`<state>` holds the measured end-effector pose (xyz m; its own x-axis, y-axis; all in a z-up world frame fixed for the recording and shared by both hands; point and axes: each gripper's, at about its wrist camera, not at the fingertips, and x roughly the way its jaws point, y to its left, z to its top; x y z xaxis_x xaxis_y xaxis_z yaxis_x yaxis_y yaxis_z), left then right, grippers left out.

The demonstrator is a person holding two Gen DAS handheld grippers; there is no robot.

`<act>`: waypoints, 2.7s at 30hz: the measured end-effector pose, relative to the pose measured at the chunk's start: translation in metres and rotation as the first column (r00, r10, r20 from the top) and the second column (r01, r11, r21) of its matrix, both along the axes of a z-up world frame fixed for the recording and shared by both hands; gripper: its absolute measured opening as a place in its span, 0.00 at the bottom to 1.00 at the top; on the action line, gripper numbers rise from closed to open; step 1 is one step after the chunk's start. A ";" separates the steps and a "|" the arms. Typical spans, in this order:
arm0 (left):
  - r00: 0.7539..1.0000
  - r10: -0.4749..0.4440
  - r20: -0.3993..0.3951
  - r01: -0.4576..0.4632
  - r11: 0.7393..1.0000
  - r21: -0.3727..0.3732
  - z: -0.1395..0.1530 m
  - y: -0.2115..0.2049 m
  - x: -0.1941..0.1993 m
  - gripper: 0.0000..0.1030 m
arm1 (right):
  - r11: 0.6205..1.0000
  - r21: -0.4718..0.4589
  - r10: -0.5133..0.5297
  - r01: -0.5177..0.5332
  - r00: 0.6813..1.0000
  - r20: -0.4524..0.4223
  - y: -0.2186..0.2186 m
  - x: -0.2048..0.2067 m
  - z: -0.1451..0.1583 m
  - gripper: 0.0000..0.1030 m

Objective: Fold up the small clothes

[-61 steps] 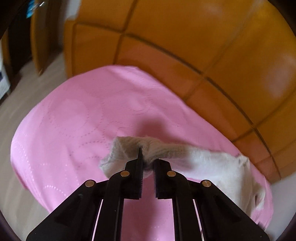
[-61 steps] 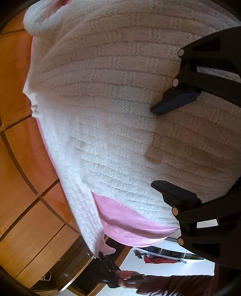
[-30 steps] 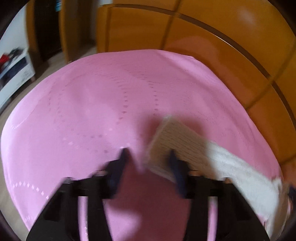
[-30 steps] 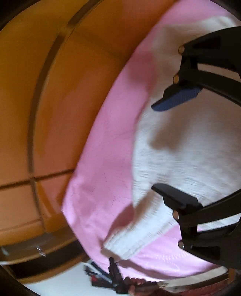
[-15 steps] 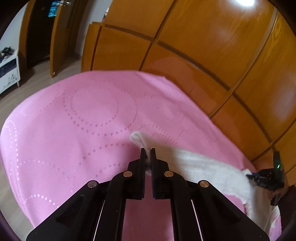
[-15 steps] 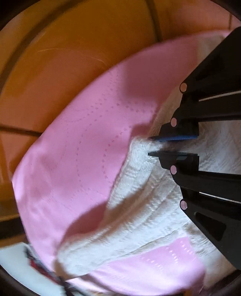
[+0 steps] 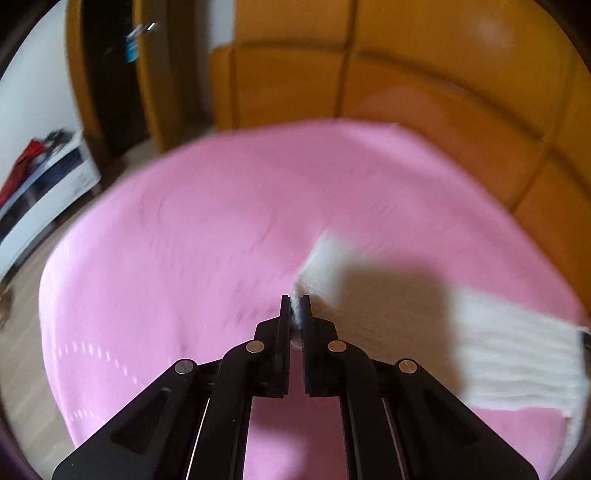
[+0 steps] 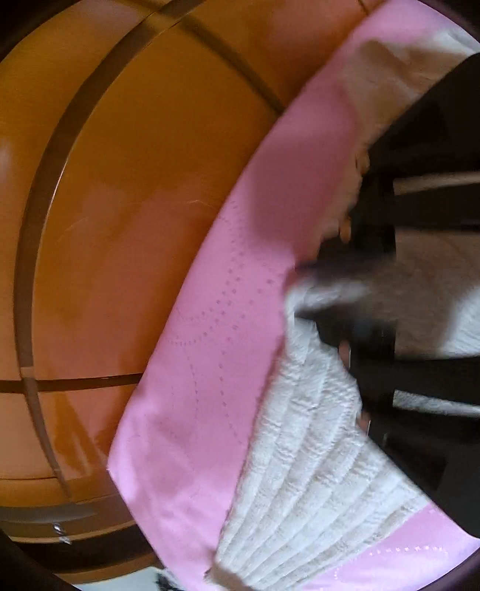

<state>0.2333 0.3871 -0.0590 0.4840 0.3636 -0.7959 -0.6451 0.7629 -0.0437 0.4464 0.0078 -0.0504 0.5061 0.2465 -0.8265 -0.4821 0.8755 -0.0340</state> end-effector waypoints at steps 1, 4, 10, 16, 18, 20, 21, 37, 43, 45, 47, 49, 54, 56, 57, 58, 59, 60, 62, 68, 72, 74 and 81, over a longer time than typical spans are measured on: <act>1.000 0.005 0.011 -0.005 1.000 -0.013 -0.002 -0.001 -0.004 0.04 | 1.000 0.015 -0.021 0.021 1.000 0.006 -0.008 -0.006 0.004 0.71; 0.996 -0.025 0.084 0.033 0.994 -0.100 0.012 -0.015 -0.027 0.30 | 0.995 0.070 -0.066 0.065 0.998 0.021 -0.044 -0.035 0.022 0.80; 0.912 -0.299 0.280 0.378 0.878 -0.293 0.026 -0.092 -0.077 0.51 | 0.977 0.148 -0.145 0.156 0.986 -0.079 -0.119 -0.121 0.033 0.85; 0.762 -0.545 0.349 0.646 0.606 -0.464 0.005 -0.197 -0.123 0.51 | 0.945 0.168 -0.272 0.282 0.959 -0.081 -0.198 -0.219 0.051 0.85; 0.719 -0.609 0.334 0.685 0.541 -0.488 -0.006 -0.229 -0.138 0.51 | 0.910 0.189 -0.358 0.369 0.929 -0.090 -0.246 -0.256 0.058 0.85; 0.699 -0.636 0.327 0.698 0.508 -0.505 -0.015 -0.251 -0.153 0.51 | 0.872 0.182 -0.444 0.454 0.891 -0.099 -0.286 -0.283 0.065 0.85; 0.698 -0.640 0.321 0.697 0.505 -0.509 -0.018 -0.258 -0.158 0.51 | 0.855 0.179 -0.475 0.487 0.874 -0.104 -0.305 -0.299 0.066 0.85; 0.755 -0.636 0.162 0.644 0.670 -0.369 -0.007 -0.283 -0.175 0.28 | 0.745 0.321 -0.522 0.585 0.811 -0.266 -0.382 -0.406 0.061 0.47; 0.799 -0.557 0.228 0.602 0.733 -0.317 0.020 -0.284 -0.161 0.53 | 0.658 0.140 -0.751 0.740 0.658 0.055 -0.447 -0.367 0.076 0.67; 0.791 -0.560 0.247 0.612 0.735 -0.293 0.028 -0.291 -0.158 0.53 | 0.620 0.039 -0.779 0.784 0.608 0.156 -0.470 -0.349 0.066 0.66; 0.782 -0.574 0.243 0.623 0.727 -0.289 0.030 -0.302 -0.148 0.53 | 0.603 -0.058 -0.769 0.795 0.600 0.220 -0.487 -0.326 0.054 0.63; 0.771 -0.592 0.234 0.637 0.709 -0.304 0.028 -0.313 -0.142 0.53 | 0.587 -0.158 -0.737 0.794 0.605 0.303 -0.496 -0.312 0.045 0.62; 0.772 -0.605 0.194 0.630 0.690 -0.357 0.014 -0.332 -0.125 0.53 | 0.667 -0.350 -0.567 0.658 0.753 0.334 -0.510 -0.279 0.019 0.62; 0.773 -0.608 0.180 0.625 0.684 -0.377 0.010 -0.339 -0.118 0.53 | 0.692 -0.364 -0.529 0.623 0.781 0.331 -0.517 -0.266 0.020 0.62; 0.773 -0.610 0.174 0.624 0.681 -0.383 0.008 -0.342 -0.115 0.53 | 0.698 -0.366 -0.522 0.616 0.787 0.329 -0.521 -0.258 0.020 0.62; 0.772 -0.613 0.167 0.623 0.680 -0.386 0.007 -0.345 -0.112 0.53 | 0.706 -0.365 -0.515 0.606 0.794 0.322 -0.525 -0.249 0.019 0.62; 0.772 -0.616 0.159 0.623 0.682 -0.384 0.006 -0.349 -0.108 0.53 | 0.726 -0.354 -0.507 0.589 0.807 0.304 -0.531 -0.240 0.019 0.58; 0.770 -0.619 0.155 0.625 0.682 -0.381 0.006 -0.352 -0.107 0.53 | 0.737 -0.348 -0.502 0.580 0.814 0.293 -0.534 -0.234 0.019 0.45; 0.767 -0.624 0.149 0.627 0.681 -0.379 0.006 -0.358 -0.104 0.53 | 0.748 -0.363 -0.492 0.555 0.832 0.257 -0.538 -0.223 0.017 0.05; 0.730 -0.668 0.142 0.670 0.661 -0.338 0.010 -0.373 -0.099 0.53 | 0.738 -0.274 -0.552 0.616 0.786 0.278 -0.540 -0.217 0.059 0.06; 0.717 -0.680 0.155 0.684 0.642 -0.347 0.008 -0.378 -0.094 0.53 | 0.748 -0.196 -0.570 0.634 0.765 0.299 -0.544 -0.233 0.120 0.05; 0.712 -0.682 0.168 0.689 0.634 -0.351 0.007 -0.379 -0.094 0.53 | 0.735 -0.165 -0.592 0.657 0.742 0.315 -0.552 -0.240 0.153 0.06; 0.702 -0.685 0.196 0.701 0.614 -0.364 0.006 -0.381 -0.099 0.53 | 0.624 -0.144 -0.736 0.768 0.640 0.219 -0.615 -0.211 0.186 0.06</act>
